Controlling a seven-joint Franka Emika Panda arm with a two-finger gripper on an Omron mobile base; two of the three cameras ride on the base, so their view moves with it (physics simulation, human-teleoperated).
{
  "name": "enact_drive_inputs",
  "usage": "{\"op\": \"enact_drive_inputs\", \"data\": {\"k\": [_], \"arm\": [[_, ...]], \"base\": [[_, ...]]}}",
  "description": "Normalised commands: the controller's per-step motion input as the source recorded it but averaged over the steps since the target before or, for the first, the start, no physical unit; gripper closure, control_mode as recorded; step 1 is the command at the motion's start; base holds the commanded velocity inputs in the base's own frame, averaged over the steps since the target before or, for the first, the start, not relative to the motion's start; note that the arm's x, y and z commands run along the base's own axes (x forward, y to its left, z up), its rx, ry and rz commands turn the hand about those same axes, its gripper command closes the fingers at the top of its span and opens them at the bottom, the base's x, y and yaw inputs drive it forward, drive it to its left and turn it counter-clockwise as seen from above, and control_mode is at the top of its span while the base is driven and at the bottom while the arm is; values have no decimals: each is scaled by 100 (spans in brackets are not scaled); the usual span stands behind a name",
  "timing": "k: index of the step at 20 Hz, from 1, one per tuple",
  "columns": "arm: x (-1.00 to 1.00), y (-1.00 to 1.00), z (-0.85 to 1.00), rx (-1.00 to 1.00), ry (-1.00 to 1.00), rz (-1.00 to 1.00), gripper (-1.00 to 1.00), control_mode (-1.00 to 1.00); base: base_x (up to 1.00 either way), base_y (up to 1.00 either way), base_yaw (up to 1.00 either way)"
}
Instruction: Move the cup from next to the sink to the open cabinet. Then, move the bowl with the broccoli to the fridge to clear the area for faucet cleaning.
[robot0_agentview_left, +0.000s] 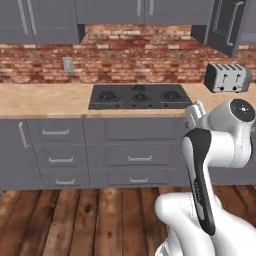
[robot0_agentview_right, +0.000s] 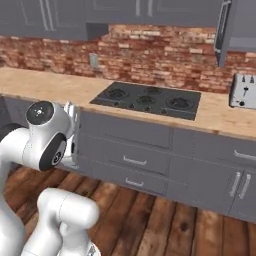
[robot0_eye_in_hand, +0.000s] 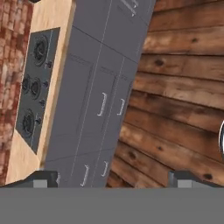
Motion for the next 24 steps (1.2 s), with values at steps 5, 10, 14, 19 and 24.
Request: {"op": "enact_drive_inputs", "data": {"k": [5, 10, 14, 19, 24], "arm": [[0, 0, 0, 0, 0, 0, -100, 100], [0, 0, 0, 0, 0, 0, -100, 100], [0, 0, 0, 0, 0, 0, -100, 100], [0, 0, 0, 0, 0, 0, -100, 100], [0, 0, 0, 0, 0, 0, -100, 100]], "base": [[100, 0, -24], [92, 0, -51], [53, -5, -75], [39, -18, -78], [32, -66, -74]]}}
